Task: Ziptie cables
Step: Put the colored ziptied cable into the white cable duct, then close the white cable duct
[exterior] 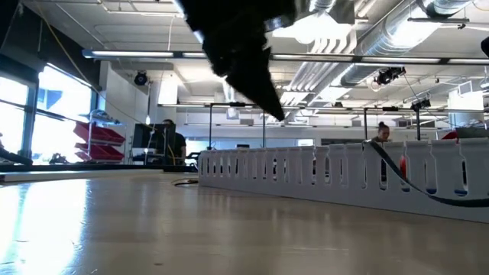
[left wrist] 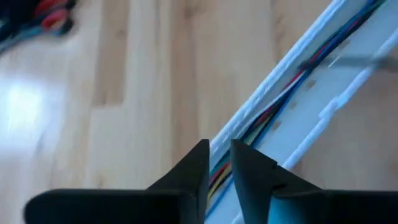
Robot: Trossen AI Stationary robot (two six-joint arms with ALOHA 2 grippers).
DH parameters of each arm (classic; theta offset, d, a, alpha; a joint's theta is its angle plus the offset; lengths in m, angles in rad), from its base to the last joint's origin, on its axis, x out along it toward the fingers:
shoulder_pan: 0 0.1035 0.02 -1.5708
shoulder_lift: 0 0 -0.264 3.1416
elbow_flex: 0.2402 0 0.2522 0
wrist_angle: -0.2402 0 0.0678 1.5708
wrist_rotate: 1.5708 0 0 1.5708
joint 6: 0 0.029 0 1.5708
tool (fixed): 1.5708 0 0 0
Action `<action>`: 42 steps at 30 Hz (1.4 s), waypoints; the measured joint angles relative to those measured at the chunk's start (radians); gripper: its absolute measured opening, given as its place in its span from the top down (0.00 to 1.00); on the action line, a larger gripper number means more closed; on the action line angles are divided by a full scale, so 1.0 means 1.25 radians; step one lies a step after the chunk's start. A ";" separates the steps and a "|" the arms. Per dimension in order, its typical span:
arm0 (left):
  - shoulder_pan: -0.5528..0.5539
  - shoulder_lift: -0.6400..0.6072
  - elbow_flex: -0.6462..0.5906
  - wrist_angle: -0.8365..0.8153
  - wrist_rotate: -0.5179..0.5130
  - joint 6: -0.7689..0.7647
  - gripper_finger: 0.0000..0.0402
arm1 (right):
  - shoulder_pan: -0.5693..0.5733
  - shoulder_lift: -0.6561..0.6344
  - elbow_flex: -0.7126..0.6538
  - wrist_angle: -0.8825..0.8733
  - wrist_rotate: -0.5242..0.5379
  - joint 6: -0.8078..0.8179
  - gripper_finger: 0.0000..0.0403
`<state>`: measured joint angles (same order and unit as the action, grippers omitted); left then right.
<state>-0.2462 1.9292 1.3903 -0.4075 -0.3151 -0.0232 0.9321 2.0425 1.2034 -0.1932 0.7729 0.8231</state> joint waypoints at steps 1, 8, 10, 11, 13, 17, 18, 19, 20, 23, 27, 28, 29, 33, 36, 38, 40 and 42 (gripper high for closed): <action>0.000 -0.013 -0.021 0.003 -0.008 -0.011 0.86 | 0.002 -0.002 0.000 0.001 0.000 -0.015 0.80; 0.000 -0.079 -0.224 0.128 0.005 -0.096 0.80 | 0.038 -0.035 0.002 -0.002 -0.077 -0.024 0.53; 0.001 -0.085 -0.280 0.221 0.038 -0.106 0.80 | 0.043 -0.034 0.001 -0.042 -0.126 0.020 0.51; 0.001 -0.085 -0.305 0.265 0.050 -0.117 0.80 | 0.043 -0.034 0.001 -0.069 -0.141 0.048 0.50; 0.001 -0.083 -0.350 0.336 0.074 -0.157 0.81 | 0.042 -0.034 0.001 -0.134 -0.153 0.101 0.51; -0.026 -0.085 -0.382 0.400 0.113 -0.236 0.82 | 0.041 -0.033 0.001 -0.270 -0.168 0.177 0.53; -0.039 -0.086 -0.381 0.417 0.124 -0.249 0.82 | 0.041 -0.033 0.001 -0.308 -0.172 0.193 0.54; -0.053 -0.088 -0.382 0.437 0.130 -0.254 0.82 | 0.041 -0.033 0.001 -0.349 -0.174 0.210 0.55; -0.067 -0.089 -0.383 0.452 0.133 -0.258 0.82 | 0.042 -0.033 0.002 -0.384 -0.174 0.229 0.56; -0.107 -0.100 -0.366 0.451 0.128 -0.259 0.82 | 0.045 -0.045 0.001 -0.465 -0.174 0.256 0.58; -0.155 -0.156 -0.324 0.371 0.046 -0.262 0.82 | 0.050 -0.093 0.010 -0.472 -0.177 0.218 0.61; -0.165 -0.174 -0.315 0.320 0.002 -0.275 0.82 | 0.053 -0.107 0.017 -0.469 -0.167 0.211 0.62; -0.174 -0.195 -0.310 0.256 -0.055 -0.301 0.82 | 0.054 -0.120 0.023 -0.468 -0.159 0.201 0.63; -0.184 -0.294 -0.306 -0.040 -0.266 -0.473 0.80 | 0.075 -0.158 0.051 -0.456 -0.071 0.171 0.64; -0.166 -0.354 -0.313 -0.288 -0.344 -0.644 0.74 | 0.093 -0.168 0.060 -0.428 0.030 0.129 0.64; -0.143 -0.392 -0.334 -0.399 -0.360 -0.741 0.69 | 0.101 -0.168 0.060 -0.411 0.084 0.101 0.64; -0.108 -0.427 -0.364 -0.472 -0.384 -0.833 0.62 | 0.106 -0.168 0.060 -0.401 0.126 0.089 0.64; -0.062 -0.456 -0.412 -0.518 -0.394 -0.918 0.54 | 0.105 -0.168 0.059 -0.398 0.145 0.088 0.64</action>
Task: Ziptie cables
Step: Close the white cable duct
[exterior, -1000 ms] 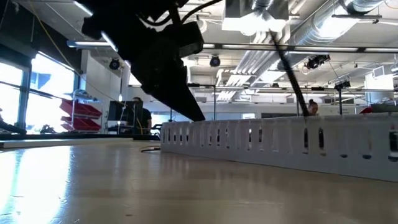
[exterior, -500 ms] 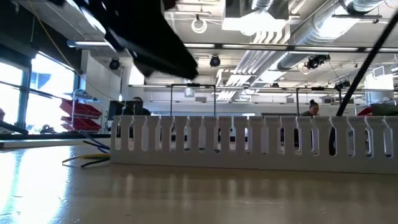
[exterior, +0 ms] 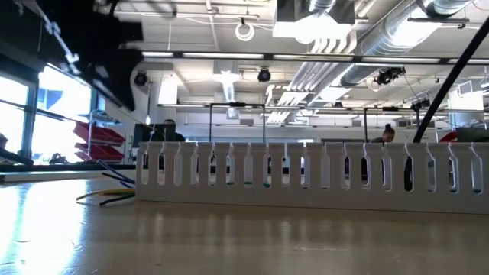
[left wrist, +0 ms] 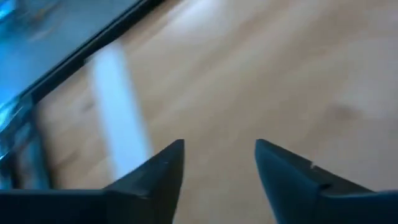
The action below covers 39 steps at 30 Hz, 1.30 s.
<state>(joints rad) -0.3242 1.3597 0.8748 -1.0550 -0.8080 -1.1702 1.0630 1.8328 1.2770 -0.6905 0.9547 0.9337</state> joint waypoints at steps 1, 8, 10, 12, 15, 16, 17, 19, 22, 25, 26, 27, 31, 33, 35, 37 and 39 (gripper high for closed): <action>0.027 -0.014 -0.030 -0.012 -0.002 -0.029 0.51 | -0.001 0.000 0.000 0.004 0.005 0.000 0.64; 0.252 -0.065 -0.221 0.071 0.030 -0.069 0.45 | -0.004 0.000 0.000 0.009 0.019 0.000 0.64; 0.311 -0.064 -0.264 0.147 0.043 -0.047 0.47 | -0.004 0.000 0.000 0.009 0.034 0.000 0.64; 0.361 -0.062 -0.306 0.271 0.082 0.020 0.50 | -0.004 0.000 0.000 0.007 0.047 0.000 0.64; 0.414 -0.056 -0.358 0.465 0.164 0.130 0.54 | -0.007 0.000 0.000 0.008 0.054 0.000 0.64; 0.425 -0.052 -0.370 0.511 0.184 0.166 0.56 | -0.007 0.000 0.000 0.009 0.054 0.000 0.64; 0.433 -0.050 -0.380 0.562 0.204 0.197 0.57 | -0.008 0.000 -0.001 0.010 0.053 0.001 0.64; 0.435 -0.045 -0.388 0.650 0.265 0.253 0.60 | -0.008 0.000 -0.001 0.014 0.053 0.001 0.64; 0.411 -0.033 -0.389 0.731 0.346 0.335 0.63 | -0.007 0.001 -0.001 0.017 0.053 0.002 0.64; 0.368 -0.017 -0.389 0.836 0.473 0.409 0.67 | -0.007 0.001 -0.001 0.018 0.053 0.005 0.64; 0.352 -0.013 -0.390 0.866 0.513 0.431 0.68 | -0.008 0.001 -0.001 0.018 0.053 0.006 0.64; 0.334 -0.006 -0.391 0.900 0.547 0.453 0.69 | -0.009 0.001 -0.001 0.018 0.053 0.006 0.64; 0.263 0.022 -0.393 0.998 0.591 0.526 0.72 | -0.013 0.001 -0.001 0.024 0.054 0.006 0.64; 0.231 0.023 -0.377 1.004 0.588 0.556 0.74 | -0.018 0.001 -0.001 0.024 0.053 0.006 0.64; 0.206 0.015 -0.347 0.980 0.568 0.569 0.75 | -0.025 0.001 -0.001 0.024 0.053 0.006 0.64; 0.187 0.011 -0.312 0.912 0.506 0.538 0.77 | -0.032 0.001 -0.001 0.024 0.053 0.001 0.64; 0.179 0.011 -0.276 0.811 0.399 0.449 0.79 | -0.042 0.001 -0.001 0.024 0.054 -0.004 0.64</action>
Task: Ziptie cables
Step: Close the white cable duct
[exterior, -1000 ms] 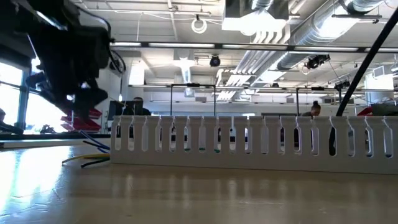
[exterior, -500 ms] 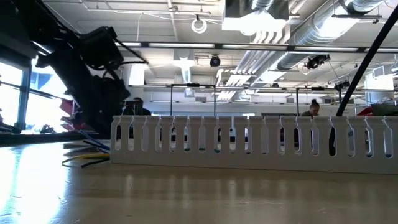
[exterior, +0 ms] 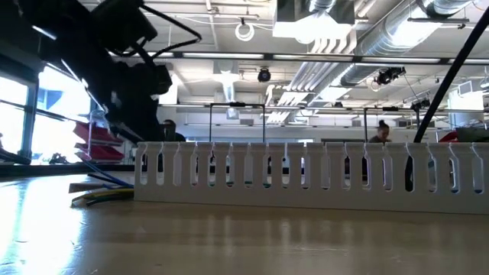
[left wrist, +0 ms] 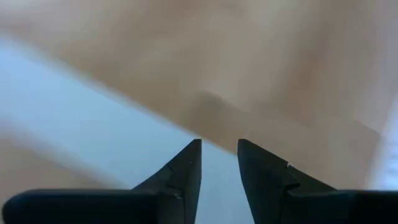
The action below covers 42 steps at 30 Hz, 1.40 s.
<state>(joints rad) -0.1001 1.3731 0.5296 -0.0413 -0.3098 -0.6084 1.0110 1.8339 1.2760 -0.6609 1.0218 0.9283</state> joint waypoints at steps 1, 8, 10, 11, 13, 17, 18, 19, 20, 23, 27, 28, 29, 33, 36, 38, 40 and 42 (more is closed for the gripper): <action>0.001 -0.001 0.016 -0.047 -0.062 -0.039 0.80 | -0.005 0.000 0.000 0.000 0.000 -0.006 0.64; 0.088 0.008 0.024 -0.220 -0.310 -0.184 0.89 | -0.047 0.000 0.000 0.006 -0.010 -0.011 0.64; 0.139 0.032 0.007 -0.207 -0.301 -0.188 0.93 | -0.055 0.000 0.000 0.006 -0.026 -0.011 0.64; 0.164 0.051 0.002 -0.191 -0.291 -0.182 0.95 | -0.056 0.000 0.000 0.006 -0.031 -0.011 0.64; 0.210 0.098 -0.001 -0.121 -0.260 -0.150 0.98 | -0.057 0.000 0.000 0.011 -0.038 -0.018 0.64; 0.270 0.219 -0.003 0.161 -0.152 0.012 0.99 | -0.056 0.000 0.000 0.037 -0.042 -0.048 0.64; 0.278 0.253 0.007 0.256 -0.092 0.060 0.99 | -0.055 0.000 0.000 0.044 -0.041 -0.057 0.64; 0.281 0.290 0.026 0.343 -0.036 0.105 0.99 | -0.056 0.000 0.000 0.050 -0.041 -0.063 0.64; 0.278 0.320 0.041 0.400 0.026 0.147 0.99 | -0.056 0.000 0.000 0.054 -0.040 -0.074 0.64; 0.258 0.378 0.107 0.481 0.238 0.249 1.00 | -0.058 0.000 0.000 0.063 -0.045 -0.080 0.64; 0.191 0.375 0.213 0.442 0.260 0.355 1.00 | -0.069 0.000 0.000 0.065 -0.044 -0.104 0.64; 0.168 0.364 0.236 0.402 0.227 0.376 1.00 | -0.078 0.000 0.000 0.063 -0.051 -0.124 0.64; 0.144 0.350 0.258 0.352 0.190 0.395 1.00 | -0.093 0.000 0.000 0.061 -0.059 -0.155 0.64; 0.041 0.279 0.330 0.130 -0.021 0.417 1.00 | -0.189 -0.003 0.000 0.045 -0.151 -0.295 0.62; -0.034 0.218 0.332 -0.016 -0.162 0.382 1.00 | -0.291 -0.005 0.000 0.033 -0.260 -0.438 0.58; -0.078 0.171 0.312 -0.093 -0.222 0.335 1.00 | -0.362 -0.006 -0.009 0.049 -0.329 -0.537 0.54; -0.115 0.127 0.280 -0.150 -0.262 0.278 1.00 | -0.432 -0.011 -0.035 0.079 -0.399 -0.625 0.49; -0.143 0.088 0.224 -0.165 -0.277 0.222 1.00 | -0.502 -0.012 -0.075 0.146 -0.495 -0.695 0.44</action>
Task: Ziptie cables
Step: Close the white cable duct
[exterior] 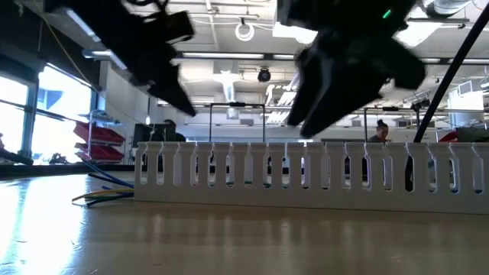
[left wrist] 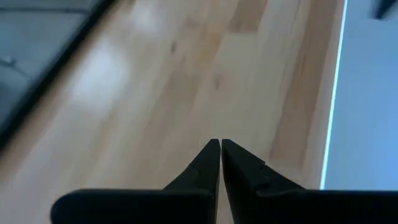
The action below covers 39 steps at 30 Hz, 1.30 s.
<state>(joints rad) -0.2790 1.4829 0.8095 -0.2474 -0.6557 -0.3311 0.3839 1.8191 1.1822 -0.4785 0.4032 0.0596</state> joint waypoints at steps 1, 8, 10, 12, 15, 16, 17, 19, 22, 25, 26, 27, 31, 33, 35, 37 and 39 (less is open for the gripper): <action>-0.014 -0.017 -0.033 0.004 0.000 -0.025 1.00 | -0.032 0.000 -0.024 0.051 -0.070 -0.028 0.42; -0.092 -0.051 -0.233 0.201 0.002 -0.163 1.00 | -0.150 -0.001 -0.187 0.287 -0.247 -0.088 0.33; -0.102 -0.049 -0.272 0.280 0.001 -0.174 1.00 | -0.159 0.005 -0.211 0.355 -0.280 -0.111 0.33; -0.105 -0.044 -0.296 0.350 -0.002 -0.173 1.00 | -0.164 0.009 -0.230 0.396 -0.288 -0.123 0.33; -0.101 -0.044 -0.314 0.415 -0.013 -0.171 1.00 | -0.181 0.006 -0.234 0.406 -0.242 -0.161 0.33; -0.096 -0.044 -0.318 0.430 -0.023 -0.166 1.00 | -0.193 0.004 -0.234 0.406 -0.218 -0.179 0.33; -0.091 -0.044 -0.319 0.437 -0.028 -0.161 1.00 | -0.209 0.004 -0.230 0.406 -0.205 -0.196 0.33; -0.083 -0.044 -0.322 0.444 -0.034 -0.159 1.00 | -0.235 0.004 -0.212 0.404 -0.198 -0.230 0.33; -0.062 -0.044 -0.321 0.449 -0.036 -0.159 1.00 | -0.265 -0.005 -0.177 0.408 -0.245 -0.269 0.33; -0.045 -0.044 -0.321 0.454 -0.037 -0.143 1.00 | -0.294 -0.009 -0.157 0.443 -0.337 -0.304 0.33; -0.038 -0.044 -0.321 0.455 -0.038 -0.137 1.00 | -0.306 -0.006 -0.158 0.454 -0.366 -0.307 0.33; -0.032 -0.044 -0.322 0.454 -0.038 -0.131 1.00 | -0.320 0.001 -0.158 0.473 -0.394 -0.308 0.33; -0.008 -0.040 -0.321 0.471 -0.039 -0.110 1.00 | -0.372 0.038 -0.159 0.523 -0.433 -0.303 0.33; 0.003 -0.038 -0.323 0.467 -0.040 -0.108 1.00 | -0.391 0.070 -0.159 0.555 -0.461 -0.307 0.33; 0.016 -0.033 -0.321 0.472 -0.041 -0.109 1.00 | -0.405 0.108 -0.159 0.590 -0.501 -0.317 0.32; 0.022 -0.027 -0.322 0.469 -0.040 -0.109 1.00 | -0.407 0.138 -0.159 0.611 -0.519 -0.342 0.30; 0.027 -0.019 -0.322 0.472 -0.027 -0.110 1.00 | -0.406 0.155 -0.159 0.626 -0.511 -0.351 0.27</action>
<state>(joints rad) -0.2453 1.4585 0.4072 0.3421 -0.6901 -0.4683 -0.1234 2.0122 0.9833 0.3043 -0.2352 -0.3797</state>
